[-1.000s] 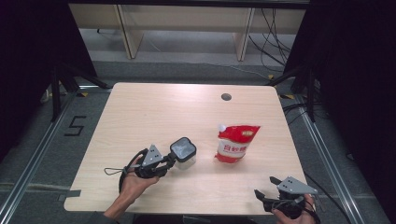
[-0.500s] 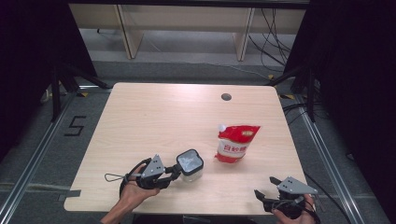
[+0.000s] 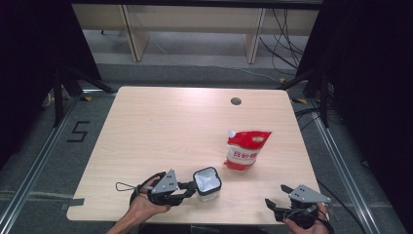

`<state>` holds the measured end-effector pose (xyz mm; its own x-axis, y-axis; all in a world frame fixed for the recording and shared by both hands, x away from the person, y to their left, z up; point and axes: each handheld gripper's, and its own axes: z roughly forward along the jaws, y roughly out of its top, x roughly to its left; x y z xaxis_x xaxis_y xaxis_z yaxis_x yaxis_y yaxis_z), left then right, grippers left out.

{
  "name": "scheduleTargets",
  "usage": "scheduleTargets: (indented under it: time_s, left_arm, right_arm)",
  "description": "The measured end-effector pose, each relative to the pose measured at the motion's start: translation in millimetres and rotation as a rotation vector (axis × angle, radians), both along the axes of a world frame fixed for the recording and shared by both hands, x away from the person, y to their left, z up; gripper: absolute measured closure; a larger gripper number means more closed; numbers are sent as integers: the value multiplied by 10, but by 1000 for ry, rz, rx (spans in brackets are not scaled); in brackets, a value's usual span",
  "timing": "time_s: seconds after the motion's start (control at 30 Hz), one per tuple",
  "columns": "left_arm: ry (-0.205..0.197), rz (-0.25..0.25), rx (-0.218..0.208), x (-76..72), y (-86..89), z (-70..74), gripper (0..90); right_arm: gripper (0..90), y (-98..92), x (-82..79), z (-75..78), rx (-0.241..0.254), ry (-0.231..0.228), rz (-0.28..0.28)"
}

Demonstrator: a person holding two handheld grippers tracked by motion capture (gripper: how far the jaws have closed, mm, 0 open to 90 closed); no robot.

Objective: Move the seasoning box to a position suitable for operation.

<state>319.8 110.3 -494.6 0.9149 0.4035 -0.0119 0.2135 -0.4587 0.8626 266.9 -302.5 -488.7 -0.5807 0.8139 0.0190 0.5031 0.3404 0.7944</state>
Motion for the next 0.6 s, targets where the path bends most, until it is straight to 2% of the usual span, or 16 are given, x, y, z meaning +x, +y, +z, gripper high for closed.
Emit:
scheduleTargets:
  time_s: [0.1, 0.13, 0.27, 0.3, 0.33, 0.37, 0.4, 0.43, 0.47, 0.5, 0.53, 0.57, 0.6]
  left_arm:
    - [-3, -4, 0, 5, 5, -1, 720]
    - [-6, -20, 2, 20, 12, 3, 719]
    - [-1, -17, -3, 38, 21, -2, 717]
    - [0, -16, -6, 45, 25, -4, 715]
    - [-5, -16, -4, 53, 28, -1, 714]
    - [4, -9, -10, 53, 29, -5, 712]
    - [-8, -5, 15, 63, 42, 1, 707]
    - [-5, 2, 5, 64, 37, -5, 696]
    - [-2, 9, 4, 70, 39, -4, 678]
    - [-10, 12, 13, 84, 47, -4, 665]
    - [-14, 23, 24, 93, 53, 3, 661]
    - [-14, 23, 24, 93, 53, 3, 647]
    - [-6, 50, 14, 100, 52, -1, 627]
  right_arm:
    - [245, -4, 2, 3, -5, -7, 1]
    - [246, -7, 7, 1, -10, -14, 7]
    - [246, -3, 9, -3, -13, -15, 11]
    - [246, -16, 25, -1, -31, -40, 24]
    - [245, -8, 16, -3, -18, -28, 18]
    - [245, -5, 5, 0, -13, -16, 11]
    - [245, -8, 6, -3, -13, -16, 10]
    - [245, -22, 22, -7, -18, -29, 19]
    - [244, -22, 25, -15, -9, -16, 21]
    - [244, -29, 32, -19, -12, -25, 22]
    - [244, -22, 19, -21, -7, -12, 9]
    - [245, -34, 36, -25, -13, -15, 32]
    - [244, -38, 38, -24, -12, -7, 37]
